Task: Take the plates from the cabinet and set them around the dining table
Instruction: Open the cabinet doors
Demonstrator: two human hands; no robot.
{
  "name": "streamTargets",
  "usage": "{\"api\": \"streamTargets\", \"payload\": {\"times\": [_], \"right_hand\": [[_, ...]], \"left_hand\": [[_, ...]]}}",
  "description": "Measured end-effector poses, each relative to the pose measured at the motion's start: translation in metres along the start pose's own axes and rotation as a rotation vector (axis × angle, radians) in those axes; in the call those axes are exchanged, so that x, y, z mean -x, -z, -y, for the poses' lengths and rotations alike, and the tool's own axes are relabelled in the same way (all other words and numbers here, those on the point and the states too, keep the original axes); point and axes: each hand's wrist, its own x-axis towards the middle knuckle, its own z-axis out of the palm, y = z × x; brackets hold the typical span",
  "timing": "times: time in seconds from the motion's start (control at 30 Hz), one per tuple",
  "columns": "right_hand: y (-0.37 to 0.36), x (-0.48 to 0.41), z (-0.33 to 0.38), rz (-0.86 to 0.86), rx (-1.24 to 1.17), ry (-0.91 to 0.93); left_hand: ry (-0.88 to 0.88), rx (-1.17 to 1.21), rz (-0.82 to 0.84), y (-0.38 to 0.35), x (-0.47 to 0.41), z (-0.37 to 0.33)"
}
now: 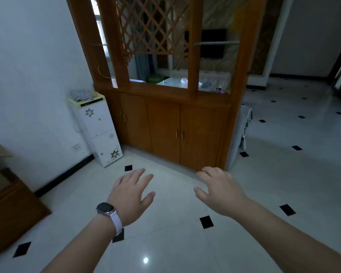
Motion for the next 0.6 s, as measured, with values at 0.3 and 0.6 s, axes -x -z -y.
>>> {"api": "streamTargets", "payload": {"times": [0.3,0.6], "right_hand": [[-0.029,-0.172,0.029,0.025,0.037,-0.062],[-0.044,-0.302,0.028,0.065,0.022,-0.173]], "left_hand": [[-0.005,0.061,0.026,-0.052,-0.116,0.127],[-0.124,0.080,0.115,-0.085,-0.245,0.190]]}}
